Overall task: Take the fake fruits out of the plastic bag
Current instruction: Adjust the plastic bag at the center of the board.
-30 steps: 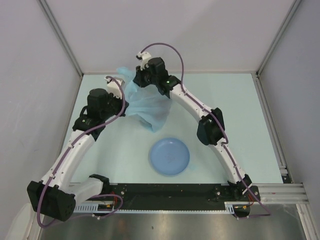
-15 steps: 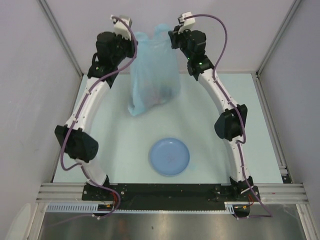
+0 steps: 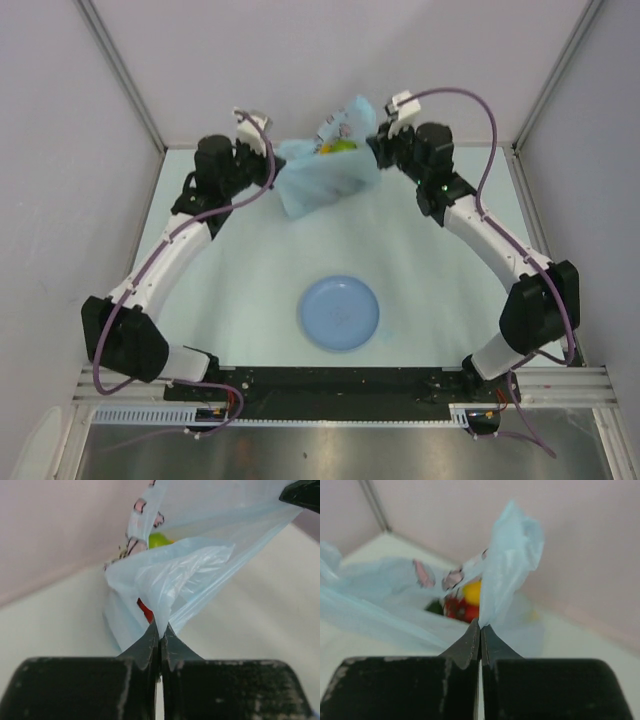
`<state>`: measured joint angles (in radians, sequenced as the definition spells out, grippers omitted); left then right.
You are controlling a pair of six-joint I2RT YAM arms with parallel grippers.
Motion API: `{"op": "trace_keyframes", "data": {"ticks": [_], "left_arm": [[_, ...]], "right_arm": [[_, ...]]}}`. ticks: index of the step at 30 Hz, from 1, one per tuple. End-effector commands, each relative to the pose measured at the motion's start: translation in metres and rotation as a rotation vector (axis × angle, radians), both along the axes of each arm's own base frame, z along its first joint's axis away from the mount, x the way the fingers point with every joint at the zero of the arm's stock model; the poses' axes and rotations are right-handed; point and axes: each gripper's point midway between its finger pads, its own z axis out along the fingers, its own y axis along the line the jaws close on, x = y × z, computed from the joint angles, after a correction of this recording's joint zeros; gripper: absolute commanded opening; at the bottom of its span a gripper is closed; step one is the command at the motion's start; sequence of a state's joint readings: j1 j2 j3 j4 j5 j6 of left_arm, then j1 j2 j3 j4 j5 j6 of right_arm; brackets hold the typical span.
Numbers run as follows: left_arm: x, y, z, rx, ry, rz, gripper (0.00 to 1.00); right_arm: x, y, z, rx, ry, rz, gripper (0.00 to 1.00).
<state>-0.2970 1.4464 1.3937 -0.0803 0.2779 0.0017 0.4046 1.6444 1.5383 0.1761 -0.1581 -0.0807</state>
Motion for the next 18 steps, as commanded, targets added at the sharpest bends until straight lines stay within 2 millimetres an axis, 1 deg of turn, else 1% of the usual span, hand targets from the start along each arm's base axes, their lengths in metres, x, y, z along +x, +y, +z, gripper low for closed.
{"op": "trace_keyframes", "data": {"ticks": [1, 2, 3, 4, 5, 6, 7, 8, 9, 10, 11, 12, 14, 15, 16, 17, 18], "left_arm": [[-0.042, 0.026, -0.070, 0.090, 0.111, 0.015, 0.07], [-0.050, 0.023, -0.080, 0.091, 0.141, -0.010, 0.14], [-0.059, 0.019, -0.095, 0.092, 0.187, -0.031, 0.18], [-0.069, 0.016, -0.101, 0.088, 0.225, -0.053, 0.24], [-0.073, 0.016, -0.104, 0.083, 0.247, -0.052, 0.42], [-0.076, 0.013, -0.102, 0.070, 0.257, -0.053, 0.50], [-0.080, 0.013, -0.098, 0.050, 0.269, -0.047, 0.58], [-0.080, 0.014, -0.091, 0.042, 0.260, -0.037, 0.71], [-0.080, 0.013, -0.082, 0.031, 0.245, -0.037, 0.74], [-0.081, 0.012, -0.075, 0.025, 0.229, -0.037, 0.77], [-0.081, 0.013, -0.067, 0.020, 0.210, -0.034, 0.79], [-0.080, 0.012, -0.054, 0.017, 0.180, -0.036, 0.80], [-0.079, 0.010, -0.039, 0.005, 0.150, -0.045, 0.81], [-0.081, 0.004, -0.026, 0.001, 0.120, -0.076, 0.81], [-0.081, 0.001, -0.020, 0.009, 0.099, -0.088, 0.81], [-0.079, -0.004, -0.020, 0.018, 0.096, -0.098, 0.82], [-0.080, -0.012, -0.011, 0.067, 0.043, -0.138, 0.83]], "right_arm": [[-0.042, -0.040, -0.140, -0.065, 0.416, -0.137, 0.07], [-0.053, -0.042, -0.148, -0.052, 0.459, -0.132, 0.10], [-0.061, -0.042, -0.156, -0.042, 0.493, -0.123, 0.14], [-0.071, -0.041, -0.169, -0.049, 0.531, -0.109, 0.27], [-0.077, -0.038, -0.161, -0.050, 0.516, -0.086, 0.34], [-0.080, -0.035, -0.157, -0.056, 0.501, -0.073, 0.40], [-0.083, -0.030, -0.148, -0.070, 0.466, -0.054, 0.51], [-0.084, -0.030, -0.141, -0.073, 0.440, -0.050, 0.55], [-0.086, -0.030, -0.129, -0.069, 0.407, -0.047, 0.60], [-0.087, -0.029, -0.122, -0.071, 0.384, -0.045, 0.66], [-0.086, -0.029, -0.114, -0.076, 0.358, -0.047, 0.67], [-0.088, -0.029, -0.105, -0.072, 0.337, -0.051, 0.67], [-0.085, -0.032, -0.092, -0.060, 0.309, -0.083, 0.71], [-0.083, -0.034, -0.088, -0.051, 0.304, -0.100, 0.71], [-0.082, -0.034, -0.088, -0.048, 0.312, -0.112, 0.72], [-0.075, -0.044, -0.088, -0.044, 0.316, -0.174, 0.73], [-0.071, -0.046, -0.082, -0.032, 0.310, -0.193, 0.73]]}}
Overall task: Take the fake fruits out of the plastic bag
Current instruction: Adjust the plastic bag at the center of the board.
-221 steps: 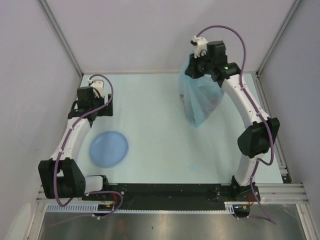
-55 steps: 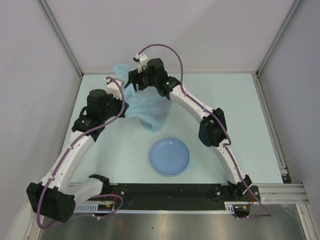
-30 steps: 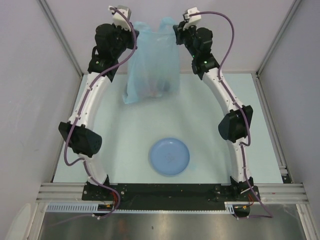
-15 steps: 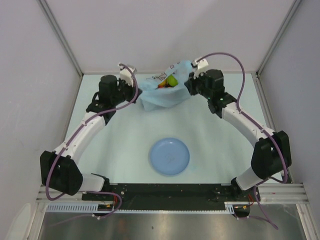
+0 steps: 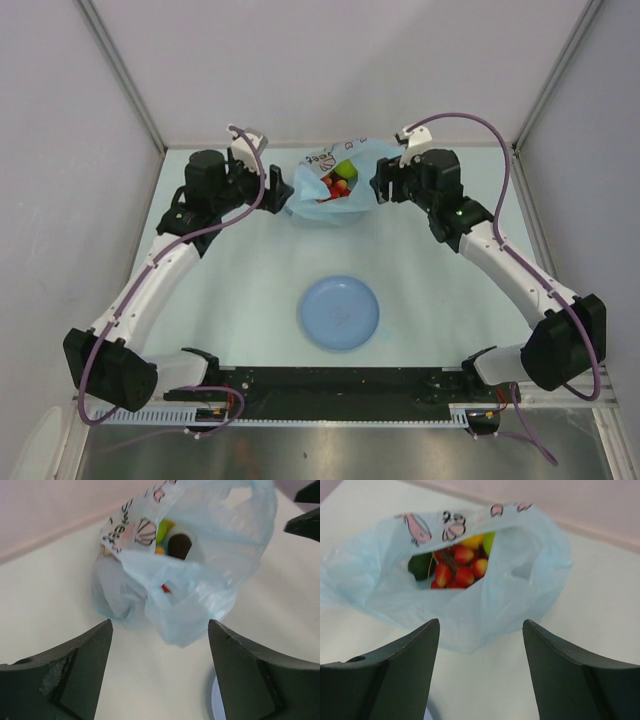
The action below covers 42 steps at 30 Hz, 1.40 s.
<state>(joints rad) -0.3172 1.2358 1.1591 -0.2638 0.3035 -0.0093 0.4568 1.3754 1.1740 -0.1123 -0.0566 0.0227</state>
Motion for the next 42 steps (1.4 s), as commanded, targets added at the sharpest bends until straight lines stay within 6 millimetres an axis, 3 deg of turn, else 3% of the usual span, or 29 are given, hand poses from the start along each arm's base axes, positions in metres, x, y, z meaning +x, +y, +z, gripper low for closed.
{"op": "trace_keyframes", "data": {"ticks": [1, 6, 9, 13, 15, 22, 27, 32, 33, 34, 35, 36, 38, 39, 40, 41, 42], "left_arm": [[-0.003, -0.027, 0.054, 0.026, -0.167, -0.124, 0.83], [0.005, -0.052, 0.046, 0.169, -0.137, -0.242, 0.83], [0.007, -0.055, 0.044, 0.223, -0.142, -0.265, 0.82], [0.002, -0.063, 0.024, 0.289, -0.090, -0.332, 0.82], [-0.003, -0.067, 0.014, 0.326, -0.068, -0.364, 0.81], [0.009, -0.070, -0.001, 0.389, -0.089, -0.330, 0.79], [0.024, -0.072, -0.011, 0.432, -0.082, -0.301, 0.64], [0.027, -0.073, -0.013, 0.433, -0.082, -0.300, 0.36], [0.027, -0.074, -0.014, 0.429, -0.077, -0.299, 0.29], [0.028, -0.074, -0.012, 0.425, -0.082, -0.288, 0.07], [0.033, -0.074, -0.009, 0.403, -0.081, -0.251, 0.00], [0.036, -0.072, -0.005, 0.389, -0.085, -0.221, 0.00], [0.055, -0.060, 0.009, 0.360, -0.118, -0.082, 0.00], [0.062, -0.057, 0.016, 0.346, -0.132, -0.042, 0.00], [0.074, -0.047, 0.020, 0.347, -0.142, 0.028, 0.00], [0.086, -0.046, 0.040, 0.327, -0.200, 0.064, 0.00], [0.094, -0.044, 0.048, 0.331, -0.226, 0.088, 0.00]], "right_arm": [[0.026, -0.020, 0.032, 0.012, -0.070, -0.156, 0.73], [0.056, -0.049, 0.043, 0.081, -0.054, -0.256, 0.72], [0.072, -0.057, 0.035, 0.086, -0.023, -0.264, 0.74], [0.083, -0.049, 0.035, 0.170, 0.033, -0.200, 0.75], [0.086, -0.045, 0.025, 0.193, 0.071, -0.183, 0.75], [0.079, -0.013, 0.014, 0.294, 0.175, -0.051, 0.78], [0.076, -0.006, 0.005, 0.303, 0.221, -0.040, 0.78], [0.070, -0.003, 0.007, 0.314, 0.232, -0.004, 0.80], [0.072, -0.006, 0.002, 0.284, 0.230, -0.039, 0.78], [0.074, -0.009, -0.001, 0.269, 0.227, -0.061, 0.74], [0.076, -0.012, -0.003, 0.257, 0.222, -0.078, 0.69], [0.079, -0.015, -0.002, 0.250, 0.209, -0.096, 0.49], [0.093, -0.021, 0.003, 0.223, 0.162, -0.136, 0.21], [0.105, -0.026, 0.011, 0.214, 0.118, -0.169, 0.00], [0.118, -0.028, 0.032, 0.218, 0.059, -0.174, 0.00], [0.133, -0.026, 0.029, 0.213, 0.048, -0.172, 0.00], [0.147, -0.027, 0.035, 0.216, 0.024, -0.176, 0.00]]}}
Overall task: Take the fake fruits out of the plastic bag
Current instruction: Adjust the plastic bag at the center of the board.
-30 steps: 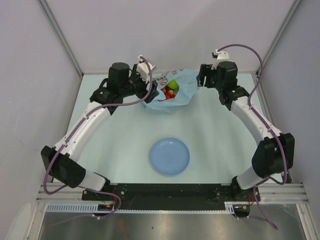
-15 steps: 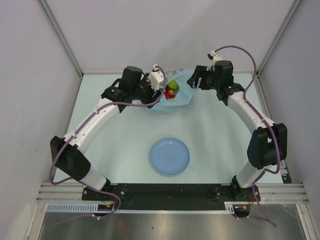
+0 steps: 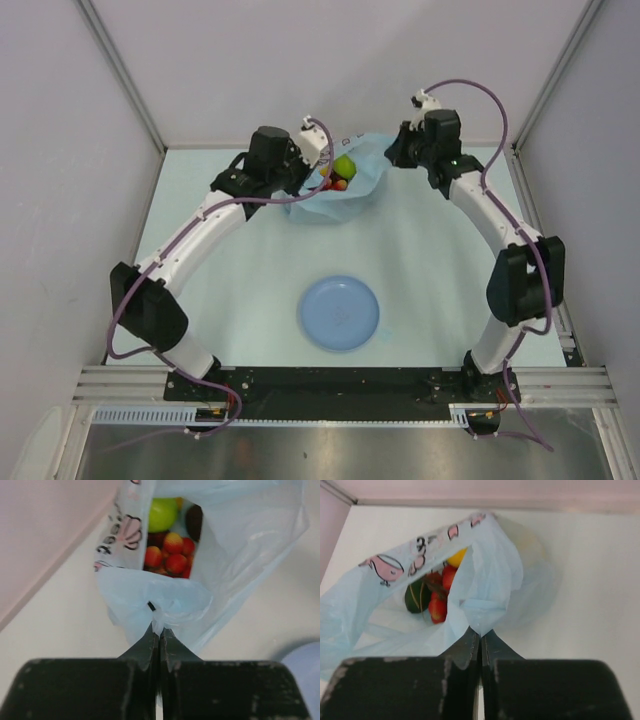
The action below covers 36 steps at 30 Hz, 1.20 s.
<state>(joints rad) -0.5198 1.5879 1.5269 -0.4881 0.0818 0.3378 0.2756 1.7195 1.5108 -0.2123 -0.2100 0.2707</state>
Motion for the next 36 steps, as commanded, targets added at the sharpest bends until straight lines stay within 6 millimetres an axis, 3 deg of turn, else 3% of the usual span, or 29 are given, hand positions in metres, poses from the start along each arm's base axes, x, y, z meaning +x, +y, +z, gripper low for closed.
{"op": "trace_keyframes", "data": {"ticks": [1, 2, 3, 4, 5, 6, 7, 8, 9, 10, 12, 13, 14, 15, 16, 17, 18, 19, 20, 22, 23, 25, 26, 28, 30, 32, 34, 35, 36], "left_arm": [[0.062, 0.020, 0.081, -0.100, -0.256, 0.206, 0.00], [0.079, 0.019, 0.099, -0.114, -0.295, 0.219, 0.00], [0.091, 0.020, 0.105, -0.120, -0.309, 0.230, 0.01], [0.105, 0.030, 0.115, -0.131, -0.329, 0.257, 0.00], [0.125, 0.026, 0.132, -0.161, -0.363, 0.259, 0.00], [0.134, 0.028, 0.143, -0.180, -0.383, 0.264, 0.00], [0.145, 0.033, 0.155, -0.210, -0.402, 0.276, 0.00], [0.146, 0.032, 0.198, -0.259, -0.481, 0.268, 0.00], [0.161, 0.026, 0.191, -0.260, -0.480, 0.260, 0.00], [0.164, 0.024, 0.204, -0.273, -0.512, 0.255, 0.00], [0.154, 0.026, 0.248, -0.337, -0.619, 0.238, 0.01], [0.148, 0.024, 0.260, -0.355, -0.653, 0.231, 0.00], [0.150, 0.019, 0.257, -0.370, -0.672, 0.204, 0.00], [0.127, 0.022, 0.283, -0.405, -0.718, 0.171, 0.00], [0.122, 0.020, 0.282, -0.418, -0.713, 0.160, 0.00], [0.123, 0.019, 0.257, -0.407, -0.663, 0.158, 0.00], [0.119, 0.019, 0.247, -0.407, -0.629, 0.158, 0.00], [0.098, 0.022, 0.255, -0.441, -0.618, 0.141, 0.00], [0.100, 0.019, 0.202, -0.400, -0.509, 0.145, 0.00], [0.081, 0.017, 0.167, -0.387, -0.431, 0.123, 0.00], [0.066, 0.020, 0.127, -0.363, -0.362, 0.123, 0.00], [0.044, 0.019, 0.096, -0.349, -0.296, 0.107, 0.00], [0.023, 0.020, 0.071, -0.327, -0.236, 0.088, 0.00], [0.002, 0.018, 0.052, -0.326, -0.173, 0.073, 0.00], [-0.025, 0.018, 0.032, -0.324, -0.108, 0.041, 0.00], [-0.044, 0.015, 0.013, -0.307, -0.061, 0.017, 0.00], [-0.057, 0.012, 0.012, -0.308, -0.055, 0.002, 0.00], [-0.060, 0.011, 0.013, -0.311, -0.048, -0.002, 0.00], [-0.061, 0.009, 0.016, -0.317, -0.046, -0.004, 0.00]], "right_arm": [[0.069, -0.011, 0.062, -0.022, -0.227, -0.085, 0.00], [0.082, -0.012, 0.108, -0.007, -0.332, -0.097, 0.00], [0.104, -0.014, 0.094, -0.018, -0.328, -0.116, 0.00], [0.115, -0.018, 0.110, -0.016, -0.371, -0.130, 0.00], [0.123, -0.020, 0.146, -0.004, -0.457, -0.144, 0.00], [0.139, -0.024, 0.141, -0.014, -0.464, -0.167, 0.00], [0.147, -0.026, 0.147, -0.007, -0.485, -0.182, 0.00], [0.153, -0.033, 0.156, 0.000, -0.507, -0.199, 0.00], [0.151, -0.039, 0.193, 0.020, -0.587, -0.227, 0.00], [0.158, -0.040, 0.191, 0.011, -0.598, -0.240, 0.00], [0.155, -0.047, 0.212, -0.008, -0.675, -0.255, 0.00], [0.148, -0.050, 0.227, -0.011, -0.707, -0.253, 0.00], [0.143, -0.051, 0.235, -0.016, -0.726, -0.248, 0.00], [0.138, -0.055, 0.241, -0.025, -0.739, -0.233, 0.00], [0.141, -0.056, 0.221, -0.069, -0.706, -0.217, 0.00], [0.122, -0.061, 0.243, -0.078, -0.743, -0.209, 0.00], [0.118, -0.064, 0.243, -0.093, -0.769, -0.200, 0.00], [0.118, -0.066, 0.209, -0.151, -0.719, -0.183, 0.00], [0.099, -0.070, 0.226, -0.168, -0.771, -0.180, 0.00], [0.083, -0.067, 0.207, -0.212, -0.751, -0.132, 0.00], [0.066, -0.068, 0.175, -0.264, -0.691, -0.098, 0.00], [0.043, -0.064, 0.137, -0.298, -0.620, -0.047, 0.00], [0.026, -0.064, 0.084, -0.335, -0.504, -0.004, 0.00], [-0.011, -0.063, 0.068, -0.345, -0.447, 0.041, 0.00], [-0.045, -0.069, 0.026, -0.344, -0.294, 0.053, 0.00], [-0.066, -0.075, 0.003, -0.337, -0.189, 0.049, 0.04], [-0.079, -0.072, 0.007, -0.328, -0.185, 0.076, 0.20], [-0.085, -0.067, 0.017, -0.322, -0.211, 0.093, 0.40], [-0.088, -0.063, 0.028, -0.317, -0.248, 0.102, 0.50]]}}
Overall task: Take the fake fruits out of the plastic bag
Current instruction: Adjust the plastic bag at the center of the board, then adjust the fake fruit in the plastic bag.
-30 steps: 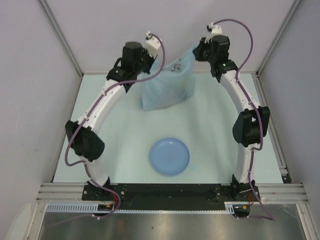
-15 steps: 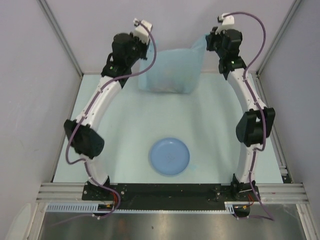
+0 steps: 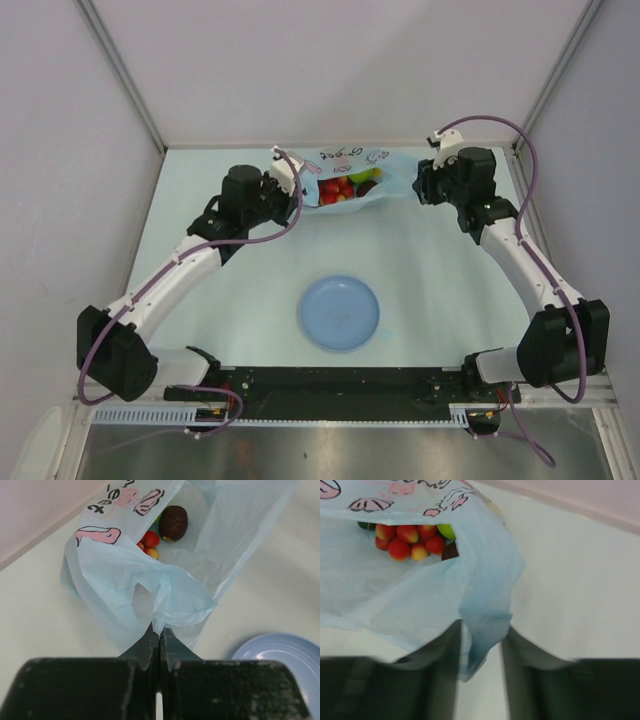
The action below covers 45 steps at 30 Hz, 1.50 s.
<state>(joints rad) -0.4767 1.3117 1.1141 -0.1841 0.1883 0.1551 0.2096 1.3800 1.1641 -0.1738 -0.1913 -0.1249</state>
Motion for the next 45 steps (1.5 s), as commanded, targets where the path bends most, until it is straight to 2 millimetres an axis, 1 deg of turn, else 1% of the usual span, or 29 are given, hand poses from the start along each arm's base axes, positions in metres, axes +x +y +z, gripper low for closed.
{"op": "trace_keyframes", "data": {"ticks": [1, 2, 3, 5, 6, 8, 11, 12, 13, 14, 15, 16, 17, 18, 21, 23, 24, 26, 27, 28, 30, 31, 33, 36, 38, 40, 42, 44, 45], "left_arm": [[-0.019, -0.008, 0.028, -0.076, -0.015, -0.030, 0.00], [-0.020, -0.008, 0.036, -0.085, -0.015, -0.025, 0.00], [-0.020, -0.008, 0.040, -0.094, -0.013, -0.022, 0.00], [-0.022, -0.009, 0.048, -0.112, -0.025, -0.019, 0.00], [-0.022, -0.009, 0.050, -0.117, -0.029, -0.017, 0.00], [-0.020, -0.009, 0.050, -0.115, -0.032, -0.017, 0.00], [-0.020, -0.007, 0.047, -0.104, -0.033, -0.015, 0.00], [-0.021, -0.008, 0.047, -0.105, -0.034, -0.017, 0.00], [-0.021, -0.008, 0.046, -0.104, -0.034, -0.018, 0.00], [-0.021, -0.008, 0.046, -0.104, -0.035, -0.019, 0.00], [-0.021, -0.008, 0.046, -0.104, -0.034, -0.019, 0.00], [-0.020, -0.007, 0.046, -0.106, -0.036, -0.012, 0.00], [-0.019, -0.006, 0.046, -0.103, -0.039, -0.002, 0.00], [-0.019, -0.005, 0.047, -0.105, -0.041, 0.006, 0.00], [-0.016, -0.002, 0.049, -0.107, -0.049, 0.030, 0.00], [-0.016, -0.001, 0.049, -0.113, -0.050, 0.037, 0.00], [-0.016, -0.001, 0.048, -0.112, -0.051, 0.040, 0.00], [-0.016, 0.000, 0.046, -0.113, -0.048, 0.043, 0.00], [-0.016, 0.000, 0.044, -0.114, -0.043, 0.043, 0.00], [-0.018, -0.001, 0.042, -0.114, -0.038, 0.037, 0.00], [-0.021, 0.001, 0.034, -0.105, -0.023, 0.038, 0.00], [-0.023, 0.001, 0.030, -0.102, -0.013, 0.036, 0.00], [-0.027, 0.002, 0.019, -0.089, 0.012, 0.029, 0.00], [-0.037, 0.004, -0.003, -0.065, 0.070, 0.012, 0.00], [-0.041, 0.005, -0.012, -0.063, 0.086, 0.013, 0.00], [-0.039, 0.006, -0.014, -0.066, 0.081, 0.024, 0.00], [-0.036, 0.005, -0.010, -0.078, 0.070, 0.036, 0.00], [-0.033, 0.004, -0.002, -0.094, 0.054, 0.040, 0.00], [-0.033, 0.004, 0.001, -0.101, 0.048, 0.041, 0.00]], "right_arm": [[-0.030, 0.009, 0.055, 0.006, -0.129, 0.065, 0.57], [-0.033, 0.017, 0.075, 0.006, -0.203, 0.093, 0.69], [-0.039, 0.032, 0.089, -0.005, -0.253, 0.128, 0.71], [-0.045, 0.048, 0.121, -0.010, -0.356, 0.166, 0.73], [-0.050, 0.065, 0.126, -0.002, -0.373, 0.197, 0.73], [-0.047, 0.081, 0.133, 0.030, -0.390, 0.207, 0.72], [-0.040, 0.108, 0.127, 0.083, -0.383, 0.229, 0.68], [-0.029, 0.117, 0.109, 0.081, -0.345, 0.223, 0.62], [-0.021, 0.124, 0.100, 0.092, -0.326, 0.214, 0.59], [-0.011, 0.127, 0.100, 0.142, -0.323, 0.175, 0.56], [0.002, 0.135, 0.085, 0.145, -0.296, 0.166, 0.54], [0.009, 0.139, 0.080, 0.146, -0.288, 0.163, 0.48], [0.014, 0.145, 0.075, 0.138, -0.291, 0.170, 0.35], [0.021, 0.150, 0.052, 0.084, -0.265, 0.187, 0.31], [0.028, 0.149, 0.011, 0.006, -0.187, 0.197, 0.19], [0.023, 0.143, -0.019, -0.027, -0.096, 0.208, 0.15], [0.018, 0.140, -0.029, -0.040, -0.075, 0.209, 0.15], [-0.003, 0.136, -0.058, -0.074, -0.011, 0.237, 0.15], [-0.015, 0.139, -0.070, -0.089, 0.014, 0.267, 0.15], [-0.029, 0.134, -0.094, -0.124, 0.063, 0.284, 0.15], [-0.039, 0.131, -0.098, -0.122, 0.074, 0.286, 0.15], [-0.041, 0.129, -0.100, -0.119, 0.083, 0.278, 0.15], [-0.038, 0.128, -0.096, -0.097, 0.076, 0.259, 0.16], [-0.020, 0.131, -0.076, -0.083, -0.006, 0.227, 0.17], [-0.003, 0.138, -0.060, -0.067, -0.060, 0.213, 0.18], [0.009, 0.146, -0.052, -0.056, -0.094, 0.222, 0.19], [0.024, 0.156, -0.053, -0.061, -0.100, 0.226, 0.19], [0.042, 0.164, -0.061, -0.071, -0.090, 0.227, 0.19], [0.049, 0.163, -0.066, -0.079, -0.086, 0.213, 0.19]]}}
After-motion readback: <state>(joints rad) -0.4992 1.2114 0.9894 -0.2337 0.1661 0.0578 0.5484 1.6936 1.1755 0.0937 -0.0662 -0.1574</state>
